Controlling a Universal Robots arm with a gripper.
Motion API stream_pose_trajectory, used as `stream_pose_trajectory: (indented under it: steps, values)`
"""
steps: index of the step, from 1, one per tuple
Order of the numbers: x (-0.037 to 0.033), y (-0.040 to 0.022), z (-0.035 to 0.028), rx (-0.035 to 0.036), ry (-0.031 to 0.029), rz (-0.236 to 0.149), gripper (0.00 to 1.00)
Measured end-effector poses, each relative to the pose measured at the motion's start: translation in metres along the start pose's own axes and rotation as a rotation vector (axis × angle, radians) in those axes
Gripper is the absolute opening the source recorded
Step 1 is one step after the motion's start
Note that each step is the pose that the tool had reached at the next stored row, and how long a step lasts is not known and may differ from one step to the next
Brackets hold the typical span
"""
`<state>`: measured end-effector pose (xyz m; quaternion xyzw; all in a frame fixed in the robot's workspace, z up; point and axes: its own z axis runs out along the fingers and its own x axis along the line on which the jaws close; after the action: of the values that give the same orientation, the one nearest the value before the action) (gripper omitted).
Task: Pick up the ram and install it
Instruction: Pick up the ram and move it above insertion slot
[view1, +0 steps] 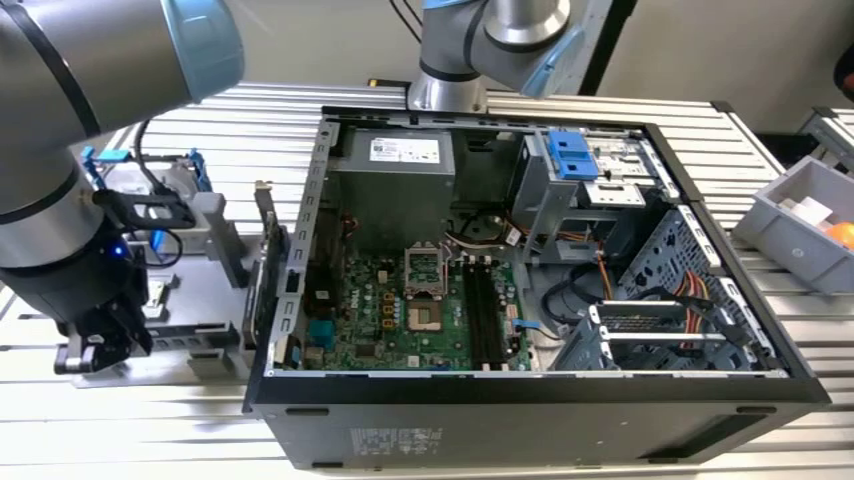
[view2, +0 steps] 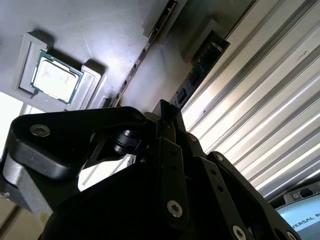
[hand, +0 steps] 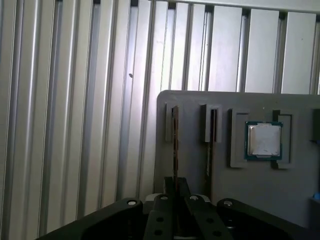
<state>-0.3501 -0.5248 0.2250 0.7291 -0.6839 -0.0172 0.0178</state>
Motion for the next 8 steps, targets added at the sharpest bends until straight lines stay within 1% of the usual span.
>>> stream_pose_trajectory:
  steps: [8]
  values:
    - [0.0,0.0004,-0.0083,-0.0002,0.0001,0.0,0.0]
